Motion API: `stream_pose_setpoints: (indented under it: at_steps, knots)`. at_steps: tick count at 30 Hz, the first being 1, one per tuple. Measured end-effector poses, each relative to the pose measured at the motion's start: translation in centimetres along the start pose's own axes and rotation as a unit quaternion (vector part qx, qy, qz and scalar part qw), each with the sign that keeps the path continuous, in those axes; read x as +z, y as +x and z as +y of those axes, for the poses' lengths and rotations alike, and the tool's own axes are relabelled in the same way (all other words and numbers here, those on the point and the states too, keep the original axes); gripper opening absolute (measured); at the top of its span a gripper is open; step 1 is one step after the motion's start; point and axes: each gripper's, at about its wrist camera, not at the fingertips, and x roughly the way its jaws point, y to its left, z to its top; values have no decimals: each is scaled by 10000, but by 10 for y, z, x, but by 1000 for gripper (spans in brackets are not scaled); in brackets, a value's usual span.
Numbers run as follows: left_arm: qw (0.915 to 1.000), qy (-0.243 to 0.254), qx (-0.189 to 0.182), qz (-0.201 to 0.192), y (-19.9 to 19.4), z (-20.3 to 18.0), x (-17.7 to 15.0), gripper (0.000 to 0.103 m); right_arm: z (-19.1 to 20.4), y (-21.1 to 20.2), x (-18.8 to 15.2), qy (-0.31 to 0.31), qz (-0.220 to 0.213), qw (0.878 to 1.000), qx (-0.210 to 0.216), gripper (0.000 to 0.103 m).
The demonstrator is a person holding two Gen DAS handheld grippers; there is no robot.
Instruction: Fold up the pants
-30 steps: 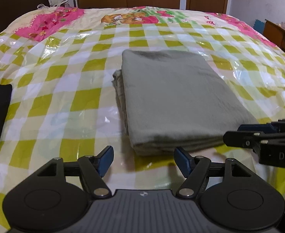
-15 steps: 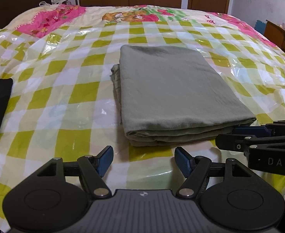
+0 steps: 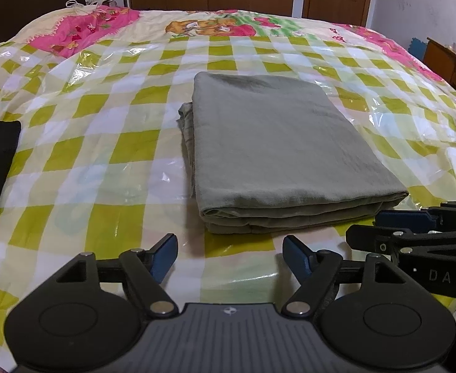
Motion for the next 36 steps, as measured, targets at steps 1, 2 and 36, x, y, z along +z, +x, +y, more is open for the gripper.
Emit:
stream_pose_setpoints:
  at_steps: [1,2,36]
  knots:
    - [10000,16,5,-11,0,0,0,87,0,-1,0,-14,1,10000,-2,41]
    - [10000,33,19,-21,-1,-1,0,88,0,-1,-1,-27,-4,10000,-10,41]
    - [9998,42,-111,-182,-21,-10,-8,92,8,-23,-9,-39,-57,9994,-343,42]
